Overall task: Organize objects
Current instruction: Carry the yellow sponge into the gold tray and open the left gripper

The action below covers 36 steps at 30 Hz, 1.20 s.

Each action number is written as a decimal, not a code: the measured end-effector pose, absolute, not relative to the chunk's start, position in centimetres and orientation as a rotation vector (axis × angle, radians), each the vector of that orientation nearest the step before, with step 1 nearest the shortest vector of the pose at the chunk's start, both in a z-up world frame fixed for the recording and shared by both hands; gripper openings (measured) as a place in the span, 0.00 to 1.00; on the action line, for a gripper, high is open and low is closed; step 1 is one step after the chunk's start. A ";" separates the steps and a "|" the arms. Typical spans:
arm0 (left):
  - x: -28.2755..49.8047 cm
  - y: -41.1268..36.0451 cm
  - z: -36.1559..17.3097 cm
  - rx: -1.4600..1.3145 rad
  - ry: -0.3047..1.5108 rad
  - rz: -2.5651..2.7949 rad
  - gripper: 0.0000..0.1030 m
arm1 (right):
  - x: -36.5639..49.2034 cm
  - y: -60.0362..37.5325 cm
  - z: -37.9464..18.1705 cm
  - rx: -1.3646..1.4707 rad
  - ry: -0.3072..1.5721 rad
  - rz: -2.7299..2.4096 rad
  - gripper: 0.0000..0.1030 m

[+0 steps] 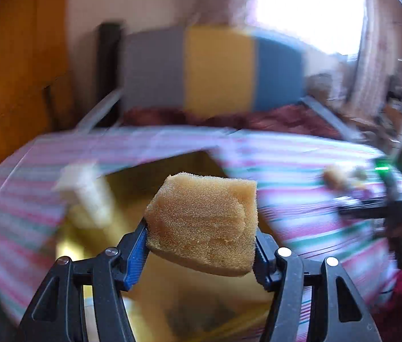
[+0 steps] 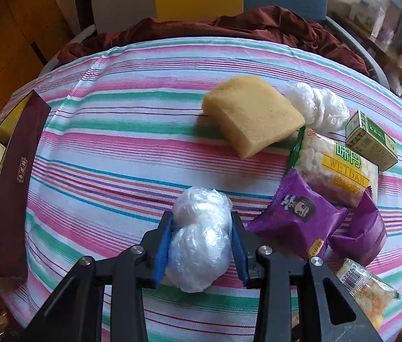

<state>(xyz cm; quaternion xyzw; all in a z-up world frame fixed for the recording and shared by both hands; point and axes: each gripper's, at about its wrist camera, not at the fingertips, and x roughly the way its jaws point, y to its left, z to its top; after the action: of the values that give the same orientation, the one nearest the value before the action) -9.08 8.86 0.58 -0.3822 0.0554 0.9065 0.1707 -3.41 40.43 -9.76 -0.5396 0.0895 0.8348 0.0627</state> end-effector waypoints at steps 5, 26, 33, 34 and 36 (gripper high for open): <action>-11.8 3.5 -2.2 -1.233 0.181 2.652 0.61 | -3.7 40.0 -9.8 -1.627 0.228 2.528 0.40; -12.6 1.9 -5.6 -1.331 0.303 2.677 0.79 | -3.3 40.0 -9.8 -1.621 0.187 2.534 0.40; -10.0 0.2 -3.9 -1.277 0.199 2.782 0.79 | -3.5 39.8 -9.8 -1.613 0.161 2.536 0.39; -9.6 -0.1 -3.7 -1.271 0.173 2.792 0.79 | -3.4 39.7 -9.8 -1.611 0.155 2.535 0.39; -8.7 -0.9 -3.3 -1.256 0.125 2.805 0.79 | -3.4 39.7 -9.5 -1.613 0.156 2.523 0.37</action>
<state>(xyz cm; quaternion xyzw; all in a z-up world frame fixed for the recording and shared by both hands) -8.67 -0.87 -3.32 -0.4081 0.0407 0.9114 0.0330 -3.42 39.68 -9.53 -0.5366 0.0519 0.8392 0.0714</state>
